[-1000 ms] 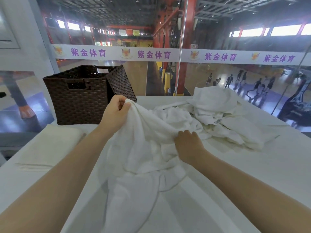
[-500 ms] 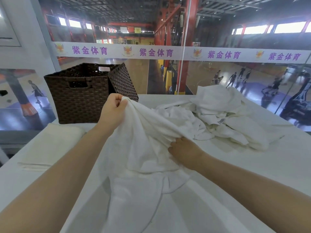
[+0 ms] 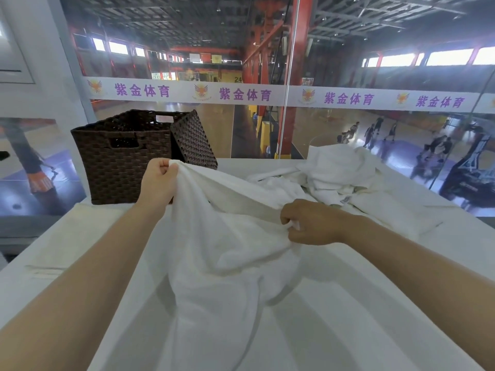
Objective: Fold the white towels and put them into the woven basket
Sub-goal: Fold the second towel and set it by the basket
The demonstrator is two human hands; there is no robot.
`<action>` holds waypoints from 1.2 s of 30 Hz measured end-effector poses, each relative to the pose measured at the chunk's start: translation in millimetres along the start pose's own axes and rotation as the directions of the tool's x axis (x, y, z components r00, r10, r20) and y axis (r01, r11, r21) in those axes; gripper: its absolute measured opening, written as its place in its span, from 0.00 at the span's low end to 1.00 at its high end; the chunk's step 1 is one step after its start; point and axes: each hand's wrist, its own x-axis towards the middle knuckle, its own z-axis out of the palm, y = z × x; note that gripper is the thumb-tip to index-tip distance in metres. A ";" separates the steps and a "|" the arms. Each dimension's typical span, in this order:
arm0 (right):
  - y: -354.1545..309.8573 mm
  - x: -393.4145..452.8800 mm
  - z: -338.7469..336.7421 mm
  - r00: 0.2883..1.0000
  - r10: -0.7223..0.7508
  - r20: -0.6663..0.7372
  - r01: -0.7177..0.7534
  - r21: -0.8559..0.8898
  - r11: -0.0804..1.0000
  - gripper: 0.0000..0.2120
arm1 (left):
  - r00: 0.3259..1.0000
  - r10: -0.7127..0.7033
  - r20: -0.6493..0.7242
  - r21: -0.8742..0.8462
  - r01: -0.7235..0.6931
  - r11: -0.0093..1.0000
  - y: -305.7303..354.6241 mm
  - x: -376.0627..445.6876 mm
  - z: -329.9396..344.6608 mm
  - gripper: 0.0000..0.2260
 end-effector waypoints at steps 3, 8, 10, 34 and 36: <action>-4.1 -3.5 0.9 0.996 0.023 0.086 -0.019 -0.045 0.999 0.05 | 1.000 -0.003 0.002 0.002 0.003 1.000 -6.8 -1.5 -8.4 0.11; -4.8 -7.0 -13.2 0.999 0.006 0.032 -0.006 -0.019 1.000 0.12 | 0.998 -0.055 -0.035 0.009 0.056 0.998 -6.3 -2.7 -17.8 0.12; 1.4 -11.0 -25.6 0.999 0.046 0.011 -0.045 -0.069 0.997 0.11 | 0.995 -0.070 -0.068 -0.001 0.070 0.998 -2.5 0.4 -25.3 0.13; 13.7 -2.9 -182.5 0.758 0.295 -0.581 -0.241 0.171 0.955 0.10 | 0.918 0.317 -0.238 -0.134 -0.355 0.925 107.8 27.0 -34.2 0.10; 15.0 -7.6 -188.6 0.849 0.320 -0.421 -0.275 0.167 0.947 0.10 | 0.923 0.306 -0.234 -0.122 -0.340 0.933 106.2 26.2 -37.7 0.10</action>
